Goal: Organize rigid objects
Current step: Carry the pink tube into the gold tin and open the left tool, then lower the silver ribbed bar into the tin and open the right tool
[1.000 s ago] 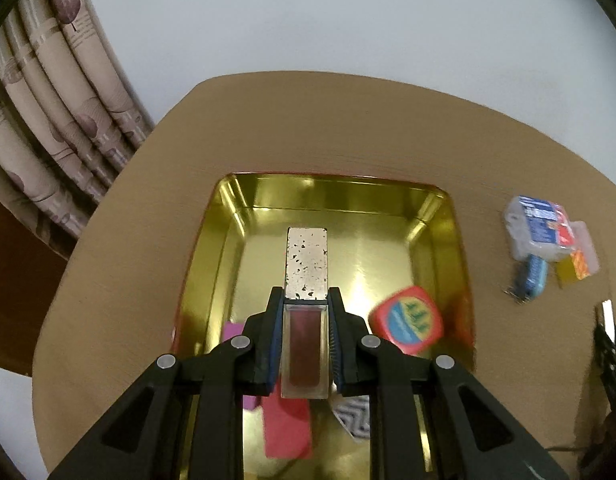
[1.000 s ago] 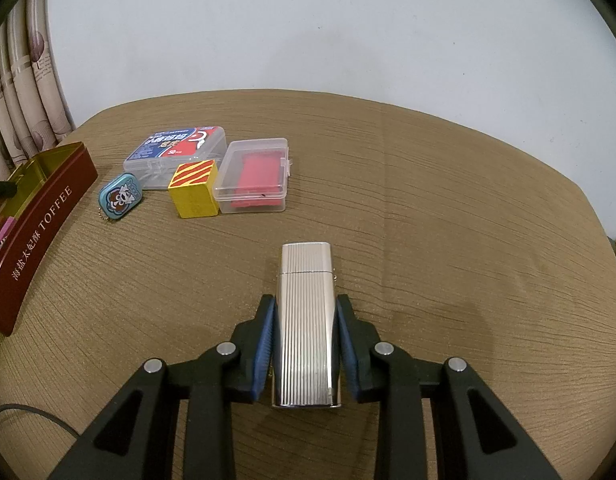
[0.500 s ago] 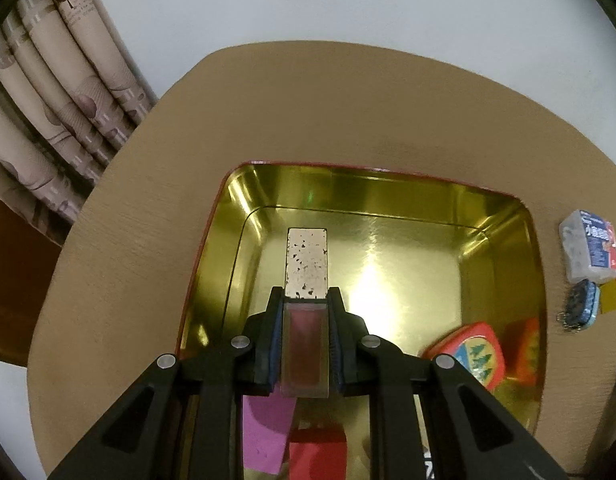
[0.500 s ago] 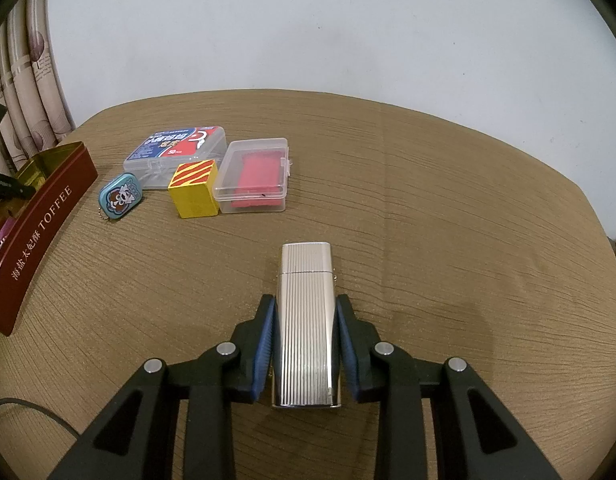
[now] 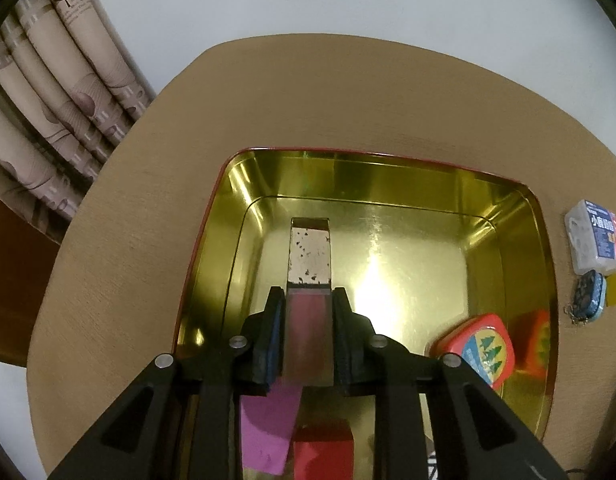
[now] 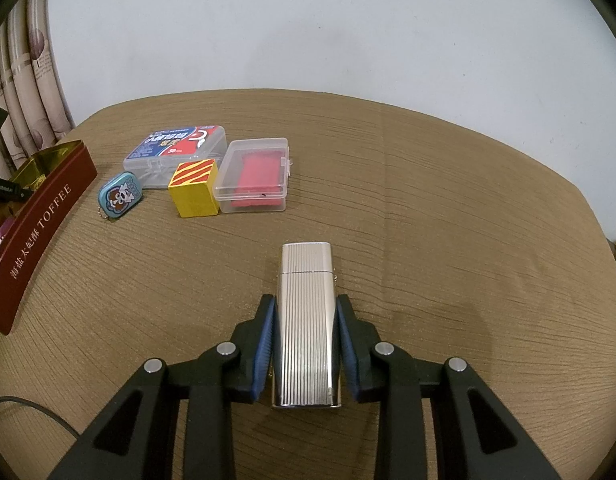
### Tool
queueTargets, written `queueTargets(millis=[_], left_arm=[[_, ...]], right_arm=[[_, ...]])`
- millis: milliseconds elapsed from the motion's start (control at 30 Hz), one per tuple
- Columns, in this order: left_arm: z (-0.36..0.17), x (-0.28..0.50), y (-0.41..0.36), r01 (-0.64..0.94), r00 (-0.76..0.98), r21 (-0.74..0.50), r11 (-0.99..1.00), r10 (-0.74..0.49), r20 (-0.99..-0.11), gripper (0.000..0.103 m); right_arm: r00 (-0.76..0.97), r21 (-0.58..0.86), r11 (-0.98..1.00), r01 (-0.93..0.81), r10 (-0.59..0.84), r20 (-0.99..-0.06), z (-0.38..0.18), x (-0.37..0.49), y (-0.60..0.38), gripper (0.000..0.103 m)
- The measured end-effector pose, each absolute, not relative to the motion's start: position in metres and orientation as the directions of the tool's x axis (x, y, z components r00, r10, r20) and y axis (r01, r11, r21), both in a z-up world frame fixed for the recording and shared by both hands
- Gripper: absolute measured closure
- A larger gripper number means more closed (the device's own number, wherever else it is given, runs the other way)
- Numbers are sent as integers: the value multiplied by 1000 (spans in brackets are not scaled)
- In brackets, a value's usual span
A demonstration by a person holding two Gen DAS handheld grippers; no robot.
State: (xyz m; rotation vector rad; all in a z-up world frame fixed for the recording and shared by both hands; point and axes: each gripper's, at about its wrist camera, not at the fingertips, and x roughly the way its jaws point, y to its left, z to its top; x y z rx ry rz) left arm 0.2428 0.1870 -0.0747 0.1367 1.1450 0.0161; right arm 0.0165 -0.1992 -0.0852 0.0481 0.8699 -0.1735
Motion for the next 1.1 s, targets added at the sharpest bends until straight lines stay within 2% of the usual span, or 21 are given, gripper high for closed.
queueTargets(millis=[67, 167, 300, 433, 733, 1100], left_arm=[[-71, 239, 186, 66, 426, 120, 991, 81, -901, 66], [-64, 230, 180, 97, 446, 131, 987, 75, -892, 59], [-50, 211, 170, 125, 492, 169, 978, 87, -866, 55], [-32, 184, 166, 143, 537, 187, 972, 83, -839, 48], [-12, 140, 180, 75, 609, 233, 969, 140, -781, 30], [-22, 132, 222, -18, 580, 168, 986, 148, -801, 29]], right_arm=[[632, -29, 985, 172, -133, -764, -85, 17, -198, 73], [631, -32, 985, 172, -135, -764, -85, 17, -198, 73], [631, -34, 985, 172, -137, -764, -85, 17, -197, 73], [631, -38, 985, 171, -139, -764, -85, 18, -196, 73], [627, -48, 984, 169, -145, -765, -85, 19, -195, 73], [595, -72, 973, 221, -193, -780, -79, 20, -180, 74]])
